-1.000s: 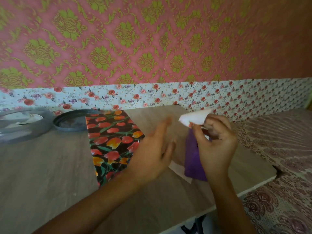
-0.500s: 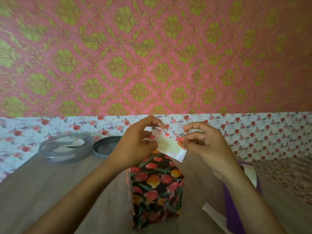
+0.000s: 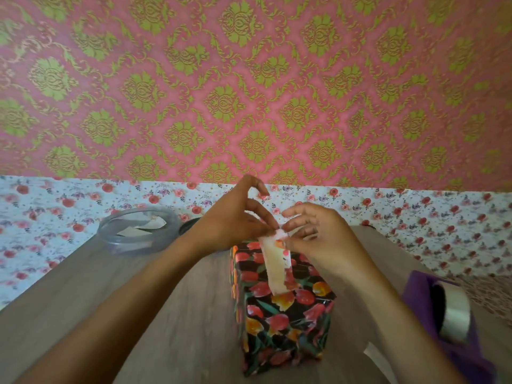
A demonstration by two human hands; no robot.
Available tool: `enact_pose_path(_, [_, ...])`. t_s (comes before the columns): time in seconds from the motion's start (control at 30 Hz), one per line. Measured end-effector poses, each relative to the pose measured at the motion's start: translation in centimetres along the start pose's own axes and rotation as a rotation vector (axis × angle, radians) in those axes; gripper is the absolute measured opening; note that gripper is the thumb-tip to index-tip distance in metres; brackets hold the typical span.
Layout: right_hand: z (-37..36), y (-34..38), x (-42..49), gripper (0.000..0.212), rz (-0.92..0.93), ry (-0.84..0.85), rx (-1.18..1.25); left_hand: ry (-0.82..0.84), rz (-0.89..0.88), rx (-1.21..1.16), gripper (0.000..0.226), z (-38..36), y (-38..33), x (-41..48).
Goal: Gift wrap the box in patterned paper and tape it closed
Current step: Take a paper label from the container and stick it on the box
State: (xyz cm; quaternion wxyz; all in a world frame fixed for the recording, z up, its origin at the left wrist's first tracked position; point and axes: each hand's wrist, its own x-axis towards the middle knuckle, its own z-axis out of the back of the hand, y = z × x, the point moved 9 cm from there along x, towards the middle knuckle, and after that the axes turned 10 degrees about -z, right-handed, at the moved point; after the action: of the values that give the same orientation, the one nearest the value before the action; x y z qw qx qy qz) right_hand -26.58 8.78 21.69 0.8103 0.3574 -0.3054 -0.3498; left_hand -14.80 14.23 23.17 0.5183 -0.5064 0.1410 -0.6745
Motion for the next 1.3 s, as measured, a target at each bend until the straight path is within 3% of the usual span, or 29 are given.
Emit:
enact_pose_path(0.13, [1.4,1.2,1.1,0.034,0.034,-0.124,0.127,-0.210,-0.017,-0.065,0.048,1.2,-0.4,0.6])
enact_pose_path(0.23, [1.8,0.0,2.1,0.028,-0.047,-0.120,0.352,-0.154,0.122,-0.082,0.058,0.3,2.0,-0.3])
enact_pose_path(0.3, [1.4,-1.4,2.8,0.019,-0.128,-0.100,0.478,-0.110,0.230,-0.251,0.051,-0.7,3.8,-1.1])
enact_pose_path(0.37, [0.7,-2.9,3.3,0.007,-0.205,-0.090,0.510,-0.183,0.263,-0.366,0.040,-0.3,5.1,-1.4])
enact_pose_path(0.43, [0.2,-4.1,3.5,0.005,-0.221,-0.100,0.461,-0.268,0.270,-0.399,0.029,0.5,6.5,-1.4])
enact_pose_path(0.53, [-0.1,-5.0,3.7,0.010,-0.189,-0.133,0.389,-0.255,0.325,-0.399,0.010,0.1,7.7,-1.4])
enact_pose_path(0.67, [-0.4,-5.4,4.2,0.016,-0.135,-0.179,0.266,-0.193,0.376,-0.241,0.034,-0.4,8.7,-1.3])
enact_pose_path(0.9, [-1.4,-7.1,5.8,0.017,-0.233,-0.146,0.173,-0.135,0.365,-0.014,0.008,0.5,9.8,-0.7])
enact_pose_path(1.3, [-2.0,-7.6,6.4,0.021,-0.268,-0.190,-0.100,0.010,0.333,0.277,0.021,-0.1,9.3,1.0])
